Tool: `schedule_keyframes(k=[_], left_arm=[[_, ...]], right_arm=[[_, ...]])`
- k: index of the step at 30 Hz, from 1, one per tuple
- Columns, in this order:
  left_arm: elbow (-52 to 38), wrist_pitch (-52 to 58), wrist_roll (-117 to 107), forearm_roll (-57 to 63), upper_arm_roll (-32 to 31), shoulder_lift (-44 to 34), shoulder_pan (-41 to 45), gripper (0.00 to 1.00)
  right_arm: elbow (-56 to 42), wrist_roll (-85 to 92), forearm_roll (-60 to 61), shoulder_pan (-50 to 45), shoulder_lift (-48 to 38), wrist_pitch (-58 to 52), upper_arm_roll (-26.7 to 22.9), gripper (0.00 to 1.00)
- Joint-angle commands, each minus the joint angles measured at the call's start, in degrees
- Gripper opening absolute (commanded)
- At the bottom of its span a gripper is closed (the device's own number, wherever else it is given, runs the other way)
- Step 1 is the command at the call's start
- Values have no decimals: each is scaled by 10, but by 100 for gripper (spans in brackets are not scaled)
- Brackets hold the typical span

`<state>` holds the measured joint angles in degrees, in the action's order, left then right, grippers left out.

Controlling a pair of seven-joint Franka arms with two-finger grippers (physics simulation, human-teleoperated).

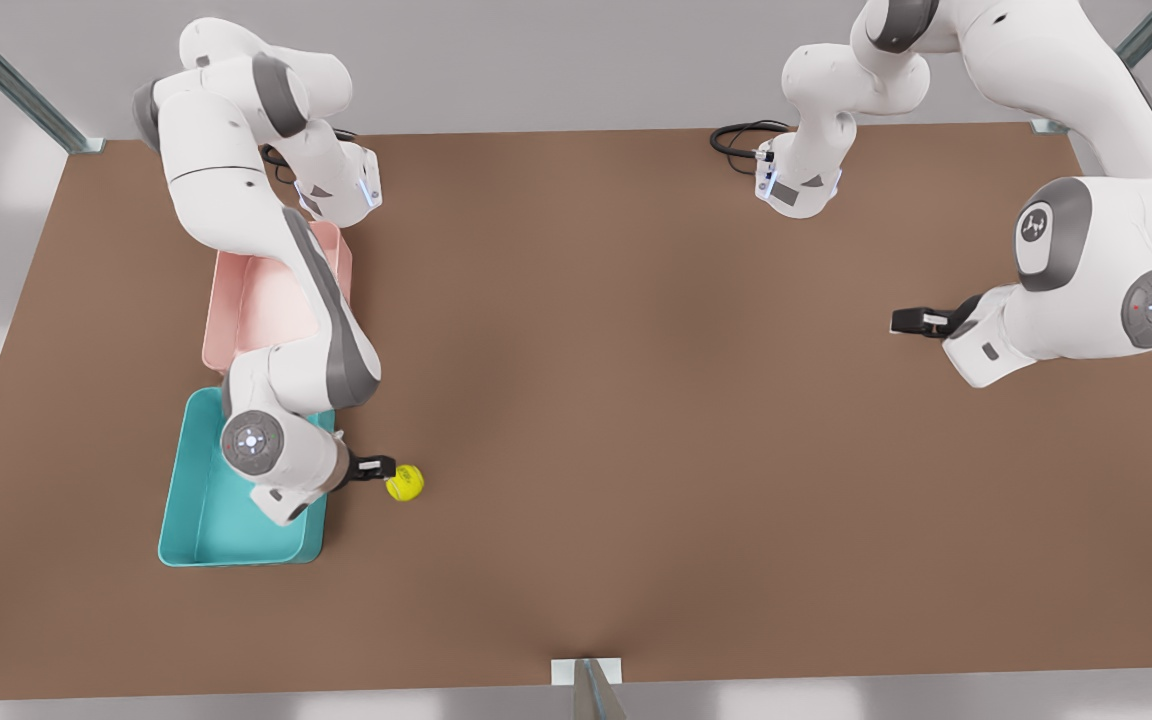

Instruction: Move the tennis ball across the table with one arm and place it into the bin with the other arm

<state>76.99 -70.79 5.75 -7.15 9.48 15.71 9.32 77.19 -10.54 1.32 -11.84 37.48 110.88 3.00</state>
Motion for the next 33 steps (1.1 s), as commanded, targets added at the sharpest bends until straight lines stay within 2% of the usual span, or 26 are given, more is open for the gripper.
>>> schedule_keyframes(k=[1,3,8,18,33], left_arm=[[0,10,-230,0,0,-1,0,100],[0,10,-231,0,0,-1,0,100],[0,10,-231,0,0,-1,0,100],[2,11,-231,1,-1,0,1,100],[2,15,-233,0,-1,6,0,100]], right_arm=[[-9,-187,0,-5,32,124,0,100],[-9,-187,0,-5,48,158,-1,100],[5,-195,-3,-6,55,162,-1,100],[145,-195,-14,-28,9,239,-3,100],[154,-195,-19,-23,48,265,-3,100]])
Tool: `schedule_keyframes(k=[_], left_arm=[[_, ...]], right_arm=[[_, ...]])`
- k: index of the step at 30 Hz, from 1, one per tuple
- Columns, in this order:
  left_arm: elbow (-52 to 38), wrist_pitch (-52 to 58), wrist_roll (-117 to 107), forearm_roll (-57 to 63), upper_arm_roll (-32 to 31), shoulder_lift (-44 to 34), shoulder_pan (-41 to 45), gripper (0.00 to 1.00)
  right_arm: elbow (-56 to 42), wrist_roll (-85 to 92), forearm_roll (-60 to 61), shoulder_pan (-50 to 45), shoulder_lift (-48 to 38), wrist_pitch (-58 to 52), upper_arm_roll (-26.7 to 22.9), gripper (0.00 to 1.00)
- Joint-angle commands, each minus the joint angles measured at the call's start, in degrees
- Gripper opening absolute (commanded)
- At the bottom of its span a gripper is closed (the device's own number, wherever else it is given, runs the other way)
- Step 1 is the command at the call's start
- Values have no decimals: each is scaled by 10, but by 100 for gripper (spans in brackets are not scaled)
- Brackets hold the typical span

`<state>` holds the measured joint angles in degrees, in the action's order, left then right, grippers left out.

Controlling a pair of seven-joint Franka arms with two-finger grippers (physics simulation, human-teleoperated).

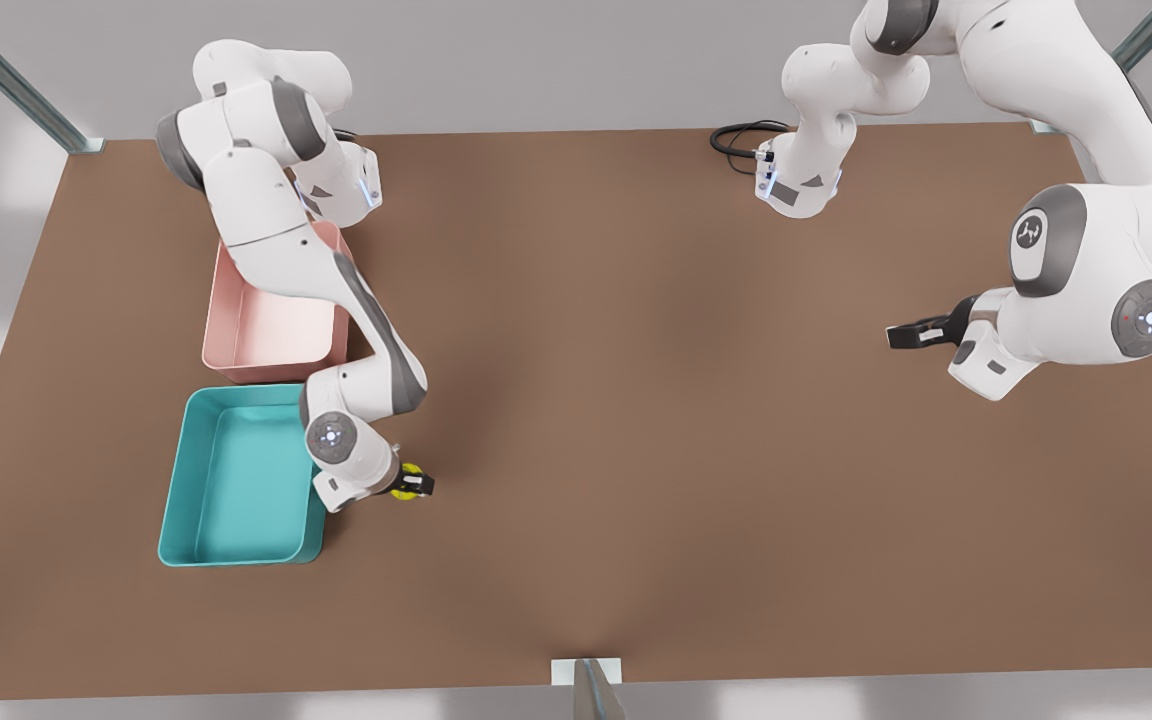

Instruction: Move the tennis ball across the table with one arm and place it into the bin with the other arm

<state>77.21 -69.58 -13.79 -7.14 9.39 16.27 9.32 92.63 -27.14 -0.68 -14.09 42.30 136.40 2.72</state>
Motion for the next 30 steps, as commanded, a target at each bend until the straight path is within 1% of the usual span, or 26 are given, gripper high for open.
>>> schedule_keyframes(k=[1,14,16,17,18,20,25,26,27,30], left_arm=[[0,7,-38,0,0,-1,0,100],[0,6,-39,0,0,4,0,100],[0,6,-39,0,0,4,0,100],[0,6,-39,0,0,4,0,100],[0,6,-39,0,0,4,0,100],[0,6,-39,0,0,5,0,100],[0,5,-39,0,0,8,0,100],[0,6,-40,0,0,8,0,100],[0,6,-40,0,0,8,0,100],[0,7,-41,0,0,7,0,100]], right_arm=[[0,-29,1,-1,2,11,0,100],[-2,-29,1,-1,25,23,0,100],[-3,-29,0,-2,25,23,0,90],[-3,-26,0,-2,25,23,0,80],[-4,-25,0,-2,25,23,0,73],[-8,-21,0,-1,25,21,0,64],[-29,-9,0,6,20,11,0,62],[-42,0,1,10,16,-5,1,62],[-43,2,1,15,8,-11,1,62],[-37,73,2,42,-58,-92,0,62]])
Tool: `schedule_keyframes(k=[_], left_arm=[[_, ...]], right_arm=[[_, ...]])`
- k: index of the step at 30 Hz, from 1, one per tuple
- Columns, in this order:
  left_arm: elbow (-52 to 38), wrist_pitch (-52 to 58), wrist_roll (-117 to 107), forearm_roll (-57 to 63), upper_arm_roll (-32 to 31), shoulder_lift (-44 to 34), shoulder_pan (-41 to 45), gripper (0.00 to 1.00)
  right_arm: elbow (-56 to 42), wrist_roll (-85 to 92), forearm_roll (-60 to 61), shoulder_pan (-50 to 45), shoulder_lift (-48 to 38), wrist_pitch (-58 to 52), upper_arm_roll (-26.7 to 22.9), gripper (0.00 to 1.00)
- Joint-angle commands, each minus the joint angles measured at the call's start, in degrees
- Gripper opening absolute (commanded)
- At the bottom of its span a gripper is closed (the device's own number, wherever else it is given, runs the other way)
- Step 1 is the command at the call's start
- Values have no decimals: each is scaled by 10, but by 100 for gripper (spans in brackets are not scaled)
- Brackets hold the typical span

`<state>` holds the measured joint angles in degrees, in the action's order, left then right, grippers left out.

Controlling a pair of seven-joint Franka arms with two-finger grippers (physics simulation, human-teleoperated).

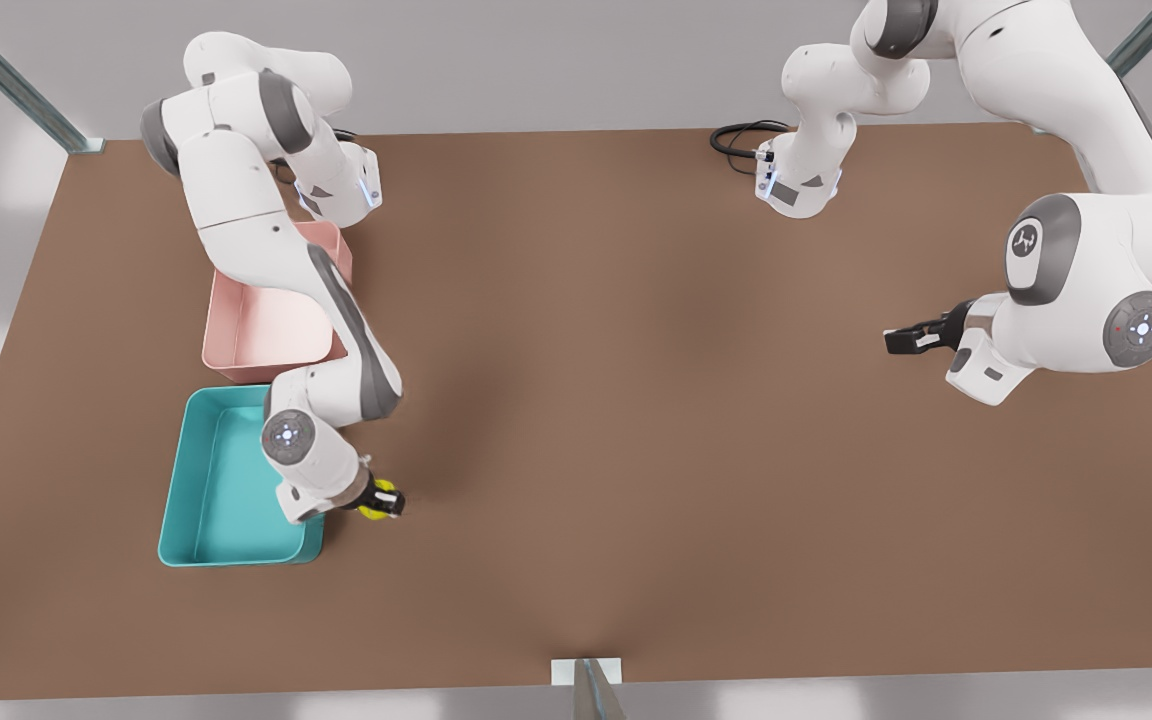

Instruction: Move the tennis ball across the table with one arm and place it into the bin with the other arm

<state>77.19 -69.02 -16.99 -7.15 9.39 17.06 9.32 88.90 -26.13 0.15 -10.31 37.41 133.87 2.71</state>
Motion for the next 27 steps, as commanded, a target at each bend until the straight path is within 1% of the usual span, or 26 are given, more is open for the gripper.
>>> schedule_keyframes(k=[1,3,8,9,10,16,17,18,19,20,21,22,23,24,25,26,27], left_arm=[[0,1,-8,0,0,0,0,100],[0,0,-8,0,0,-1,0,100],[0,0,-8,0,0,0,0,100],[0,0,-8,0,0,0,0,100],[0,0,-8,0,0,0,0,100],[0,0,-8,0,0,0,0,100],[0,0,-8,0,0,0,0,100],[0,0,-8,0,0,0,0,100],[0,0,-8,0,0,0,0,100],[0,0,-8,0,0,0,0,100],[0,1,-8,0,0,0,0,100],[0,1,-8,0,0,0,0,100],[0,0,-8,0,0,0,0,100],[0,0,-8,0,0,0,0,100],[0,0,-8,0,0,0,0,100],[0,0,-8,0,0,0,0,100],[0,0,-8,0,0,0,0,100]], right_arm=[[2,104,-6,21,-34,-107,-1,62],[2,172,-6,57,-71,-164,-2,62],[1,298,-7,145,-66,-172,-3,62],[0,300,-7,151,-59,-172,-3,78],[-2,300,-7,153,-55,-172,-3,100],[-4,291,-6,151,-51,-171,-2,100],[-18,274,-9,137,-52,-177,-3,100],[-40,248,-6,133,-54,-227,1,100],[-93,236,-9,122,-53,-325,2,100],[-237,233,-12,108,-11,-505,0,100],[-263,237,-22,102,-33,-559,-5,100],[-261,237,-24,101,-68,-589,-4,100],[-256,231,-25,102,-123,-632,-4,100],[-254,231,-23,107,-148,-642,-1,100],[-233,229,-22,108,-193,-646,-1,100],[-163,213,-16,108,-241,-610,-1,100],[-122,204,-15,114,-275,-579,-1,100]])
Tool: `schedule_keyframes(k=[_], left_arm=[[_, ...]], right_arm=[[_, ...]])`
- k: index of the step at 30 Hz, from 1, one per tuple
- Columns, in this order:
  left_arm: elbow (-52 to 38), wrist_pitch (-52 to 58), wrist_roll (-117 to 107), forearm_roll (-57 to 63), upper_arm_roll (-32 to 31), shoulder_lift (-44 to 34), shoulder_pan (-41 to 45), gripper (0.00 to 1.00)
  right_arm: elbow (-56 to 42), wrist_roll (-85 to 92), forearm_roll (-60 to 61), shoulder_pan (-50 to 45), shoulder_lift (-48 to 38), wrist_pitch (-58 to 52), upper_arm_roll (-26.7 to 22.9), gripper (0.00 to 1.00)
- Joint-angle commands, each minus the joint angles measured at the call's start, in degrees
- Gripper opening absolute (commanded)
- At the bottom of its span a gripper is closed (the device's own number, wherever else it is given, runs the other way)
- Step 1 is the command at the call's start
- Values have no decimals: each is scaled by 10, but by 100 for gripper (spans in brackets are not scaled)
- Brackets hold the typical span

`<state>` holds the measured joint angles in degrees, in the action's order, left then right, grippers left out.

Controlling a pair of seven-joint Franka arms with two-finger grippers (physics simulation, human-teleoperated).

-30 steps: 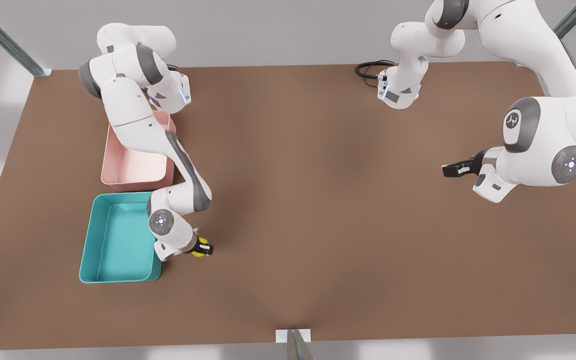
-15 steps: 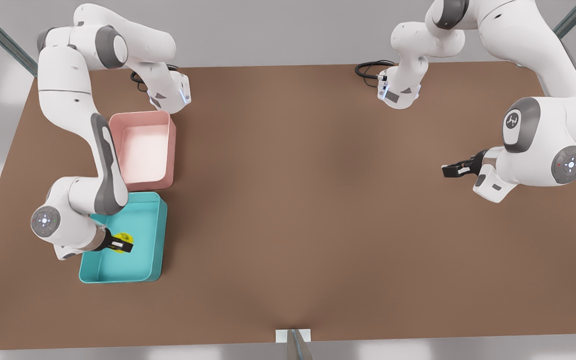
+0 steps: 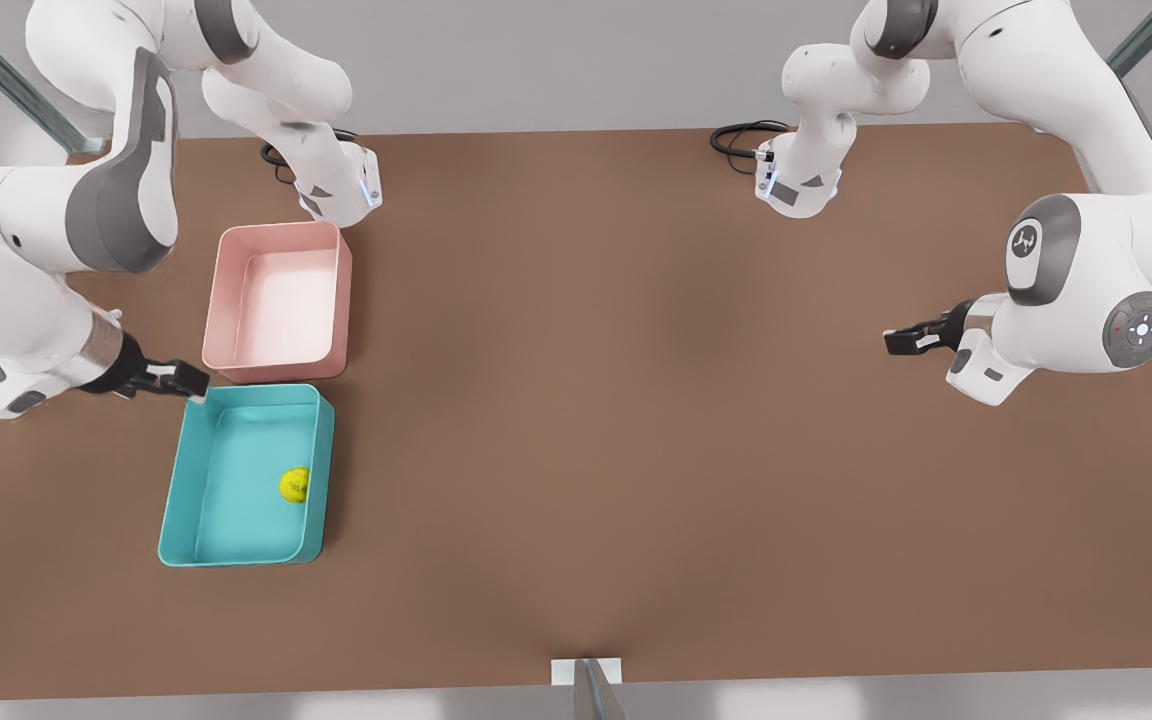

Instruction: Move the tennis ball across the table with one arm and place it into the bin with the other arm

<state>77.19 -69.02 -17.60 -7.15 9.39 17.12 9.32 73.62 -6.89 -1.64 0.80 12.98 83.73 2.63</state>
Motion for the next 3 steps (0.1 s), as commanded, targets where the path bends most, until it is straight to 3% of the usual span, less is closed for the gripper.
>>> schedule_keyframes(k=[1,3], left_arm=[[0,1,-2,0,0,-1,0,100],[0,0,-2,0,0,-1,0,100]], right_arm=[[32,12,3,2,-32,-75,0,100],[35,12,4,3,-31,-76,0,100]])
